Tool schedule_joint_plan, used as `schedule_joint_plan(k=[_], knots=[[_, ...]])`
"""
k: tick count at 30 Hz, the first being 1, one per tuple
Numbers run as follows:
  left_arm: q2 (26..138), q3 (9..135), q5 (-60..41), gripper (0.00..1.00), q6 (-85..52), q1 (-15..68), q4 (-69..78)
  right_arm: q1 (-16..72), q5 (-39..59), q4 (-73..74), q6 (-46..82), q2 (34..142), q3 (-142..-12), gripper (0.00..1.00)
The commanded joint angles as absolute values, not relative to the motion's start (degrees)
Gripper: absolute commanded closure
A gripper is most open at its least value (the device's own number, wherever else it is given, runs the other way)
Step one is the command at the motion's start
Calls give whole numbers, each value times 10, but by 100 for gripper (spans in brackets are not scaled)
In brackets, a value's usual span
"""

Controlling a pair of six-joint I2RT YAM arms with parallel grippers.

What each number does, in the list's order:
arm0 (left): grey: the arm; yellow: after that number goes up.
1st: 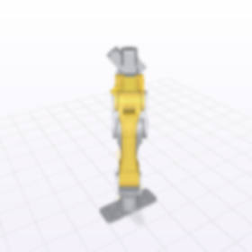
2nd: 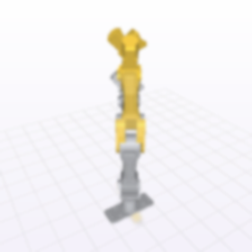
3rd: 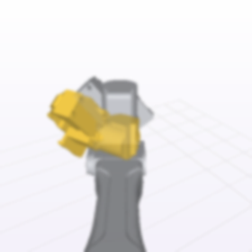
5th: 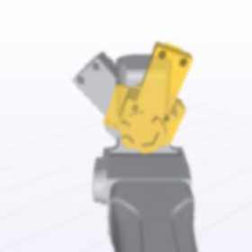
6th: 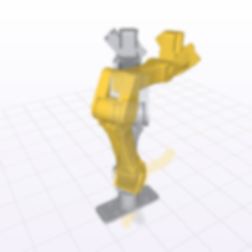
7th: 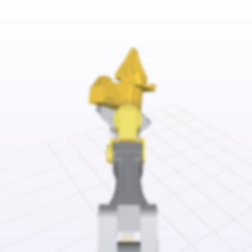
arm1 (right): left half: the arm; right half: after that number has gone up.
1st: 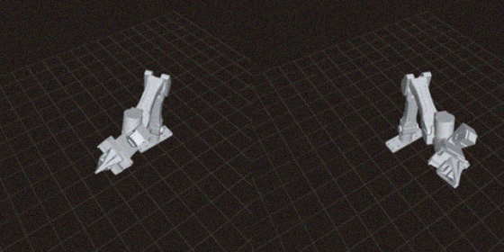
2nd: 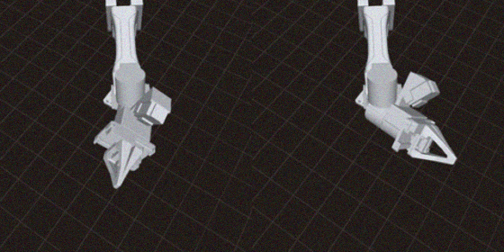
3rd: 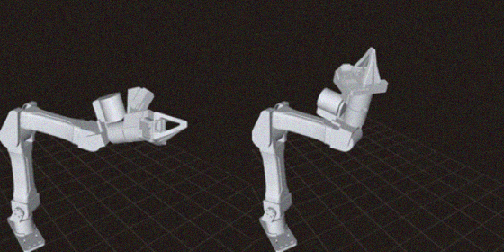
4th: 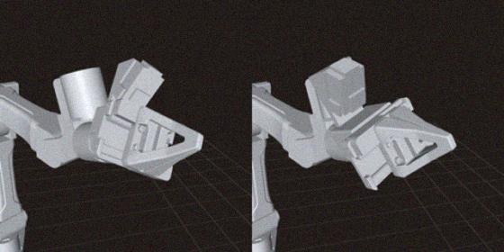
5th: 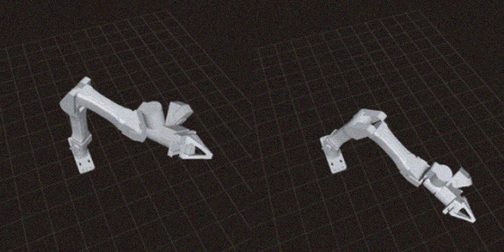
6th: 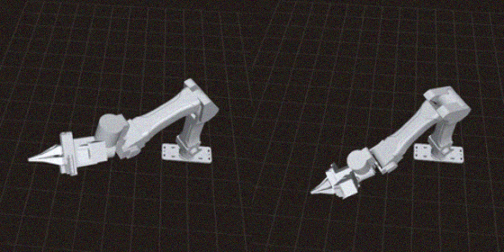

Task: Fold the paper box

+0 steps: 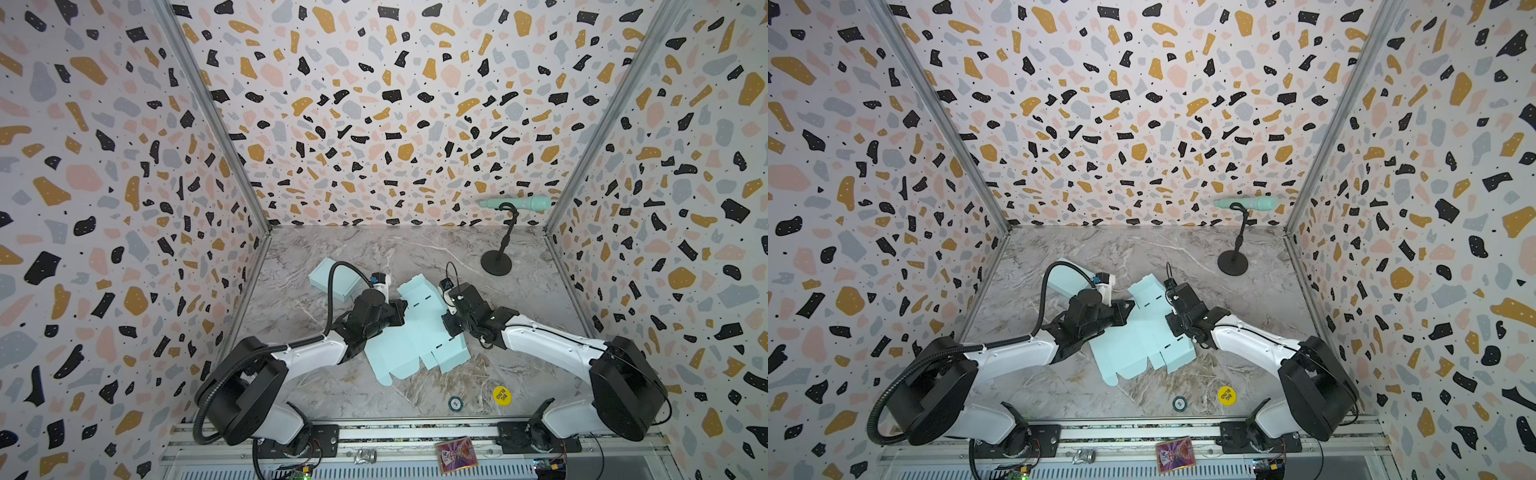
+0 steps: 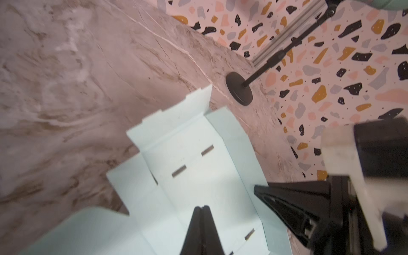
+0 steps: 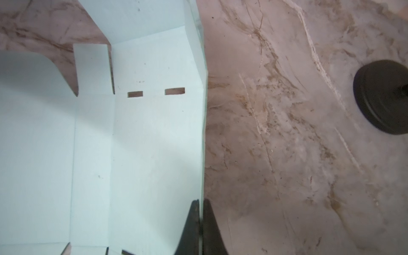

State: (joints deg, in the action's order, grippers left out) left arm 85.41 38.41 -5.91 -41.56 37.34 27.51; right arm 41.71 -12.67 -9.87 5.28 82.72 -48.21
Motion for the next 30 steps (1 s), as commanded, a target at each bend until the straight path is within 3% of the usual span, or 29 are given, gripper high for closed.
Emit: schedule_joint_plan(k=[1, 14, 30], knots=[[891, 420, -92, 100, -400, 350, 325, 432, -167, -106, -19, 836, -507, 100], [1014, 527, -119, 100, -388, 338, 337, 460, -143, -51, -73, 836, -497, 100], [901, 404, -110, 100, -378, 357, 302, 451, -201, 29, -187, 867, -523, 100]])
